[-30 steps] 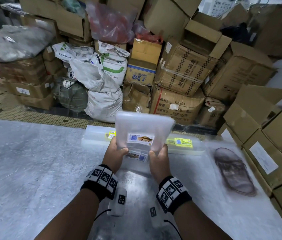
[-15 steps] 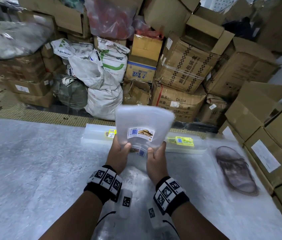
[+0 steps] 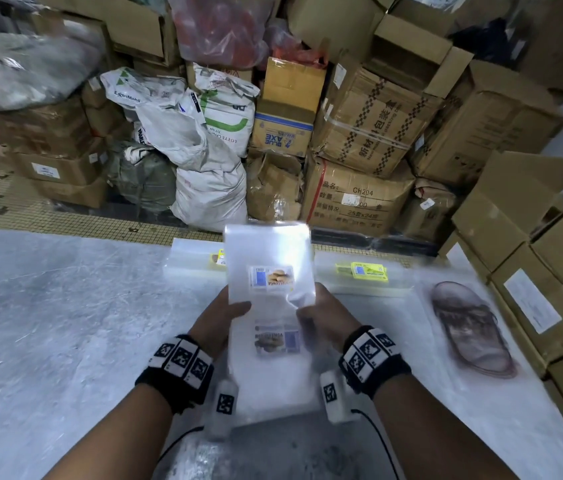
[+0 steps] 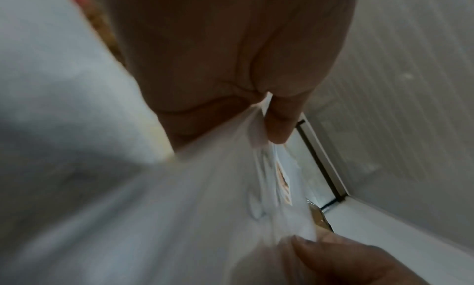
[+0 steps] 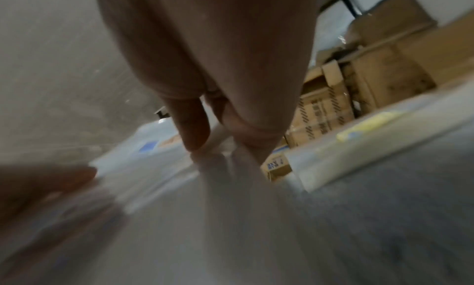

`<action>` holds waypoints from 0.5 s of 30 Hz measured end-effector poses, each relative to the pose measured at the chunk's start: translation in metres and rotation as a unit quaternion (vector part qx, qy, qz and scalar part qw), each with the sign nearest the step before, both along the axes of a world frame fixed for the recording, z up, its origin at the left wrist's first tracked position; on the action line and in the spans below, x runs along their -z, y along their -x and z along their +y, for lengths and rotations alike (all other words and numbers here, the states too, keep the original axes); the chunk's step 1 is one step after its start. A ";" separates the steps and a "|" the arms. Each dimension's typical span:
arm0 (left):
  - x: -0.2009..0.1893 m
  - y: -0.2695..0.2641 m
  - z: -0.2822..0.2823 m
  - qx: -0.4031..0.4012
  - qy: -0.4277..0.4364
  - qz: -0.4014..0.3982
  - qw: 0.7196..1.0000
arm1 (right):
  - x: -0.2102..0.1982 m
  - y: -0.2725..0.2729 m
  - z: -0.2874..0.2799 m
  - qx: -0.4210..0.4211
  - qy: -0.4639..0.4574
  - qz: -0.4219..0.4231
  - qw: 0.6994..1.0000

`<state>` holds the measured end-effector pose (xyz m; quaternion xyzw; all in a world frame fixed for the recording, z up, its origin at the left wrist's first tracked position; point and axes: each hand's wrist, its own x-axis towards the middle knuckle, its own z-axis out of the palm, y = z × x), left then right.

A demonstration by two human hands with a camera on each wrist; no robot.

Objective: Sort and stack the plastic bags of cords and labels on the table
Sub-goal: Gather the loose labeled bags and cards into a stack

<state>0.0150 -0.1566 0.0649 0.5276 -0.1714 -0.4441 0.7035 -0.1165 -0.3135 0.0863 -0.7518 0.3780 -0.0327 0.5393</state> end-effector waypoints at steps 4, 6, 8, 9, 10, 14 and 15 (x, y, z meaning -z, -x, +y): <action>0.038 0.032 0.020 -0.019 0.002 0.109 0.994 | 0.023 0.013 0.011 0.003 -0.081 0.036 0.996; 0.053 0.044 0.026 -0.031 -0.036 0.108 0.993 | 0.039 0.016 0.014 0.005 -0.076 0.053 0.996; 0.061 0.052 0.028 -0.055 -0.079 0.053 0.994 | 0.052 0.020 0.019 0.020 -0.096 0.051 0.994; 0.065 0.056 0.028 -0.058 -0.093 0.033 0.993 | 0.058 0.022 0.022 0.030 -0.106 0.045 0.993; 0.065 0.059 0.029 -0.060 -0.100 0.030 0.993 | 0.062 0.024 0.025 0.040 -0.116 0.039 0.992; 0.069 0.072 0.037 -0.105 -0.128 0.039 0.985 | 0.074 0.041 0.027 0.040 -0.172 0.020 0.984; 0.072 0.073 0.038 -0.124 -0.136 0.043 0.982 | 0.077 0.048 0.028 0.041 -0.186 0.013 0.982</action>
